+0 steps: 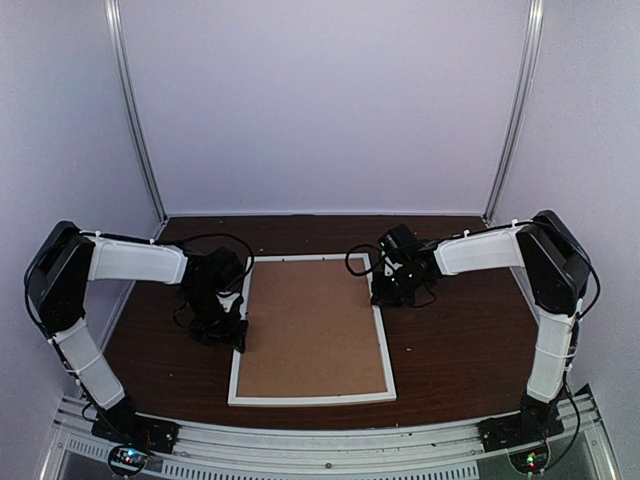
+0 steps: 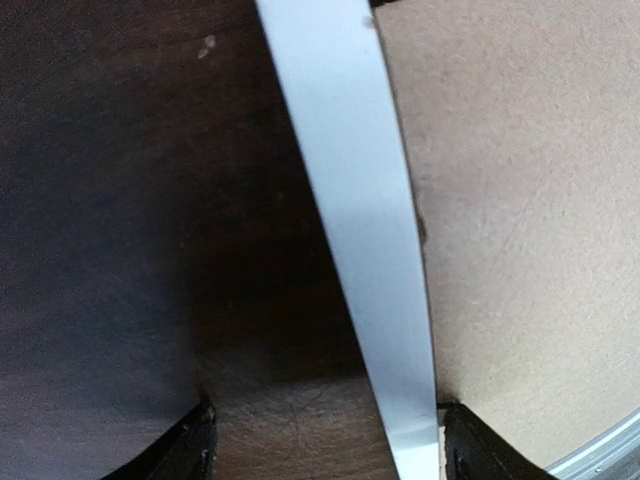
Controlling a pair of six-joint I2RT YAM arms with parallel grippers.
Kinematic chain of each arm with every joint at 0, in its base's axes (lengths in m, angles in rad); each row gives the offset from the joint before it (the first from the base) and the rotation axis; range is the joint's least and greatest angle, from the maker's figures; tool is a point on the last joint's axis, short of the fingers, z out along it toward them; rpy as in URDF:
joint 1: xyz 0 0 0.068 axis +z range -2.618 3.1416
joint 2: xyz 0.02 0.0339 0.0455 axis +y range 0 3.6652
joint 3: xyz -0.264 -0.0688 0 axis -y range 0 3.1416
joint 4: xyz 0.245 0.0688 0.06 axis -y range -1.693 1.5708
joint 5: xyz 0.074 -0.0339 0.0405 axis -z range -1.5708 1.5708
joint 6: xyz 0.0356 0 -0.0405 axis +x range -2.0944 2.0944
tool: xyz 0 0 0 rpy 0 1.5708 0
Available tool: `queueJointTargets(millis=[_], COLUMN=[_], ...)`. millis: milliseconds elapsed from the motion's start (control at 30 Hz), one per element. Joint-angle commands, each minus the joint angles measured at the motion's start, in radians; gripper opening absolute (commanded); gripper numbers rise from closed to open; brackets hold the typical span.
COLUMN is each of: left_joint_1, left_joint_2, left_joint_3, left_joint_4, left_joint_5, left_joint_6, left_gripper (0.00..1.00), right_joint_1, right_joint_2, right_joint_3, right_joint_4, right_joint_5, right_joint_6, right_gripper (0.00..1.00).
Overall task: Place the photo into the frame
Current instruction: Press the fastener onto the backboard.
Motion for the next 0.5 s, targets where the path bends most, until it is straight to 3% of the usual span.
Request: queueJointTargets(millis=[0, 467], left_joint_1=[-0.031, -0.029], left_joint_2=[0.070, -0.061], left_joint_3=[-0.021, 0.045], left_joint_4=[0.072, 0.078], left_joint_5=[0.017, -0.005], left_joint_6=[-0.015, -0.004], left_gripper=[0.79, 0.81], right_joint_1=[-0.003, -0.003], right_joint_2=[0.041, 0.021], right_joint_3=[-0.037, -0.022], right_joint_4=[-0.045, -0.065], right_joint_5=[-0.004, -0.010], right_joint_6=[0.025, 0.005], right_gripper=[0.00, 0.00])
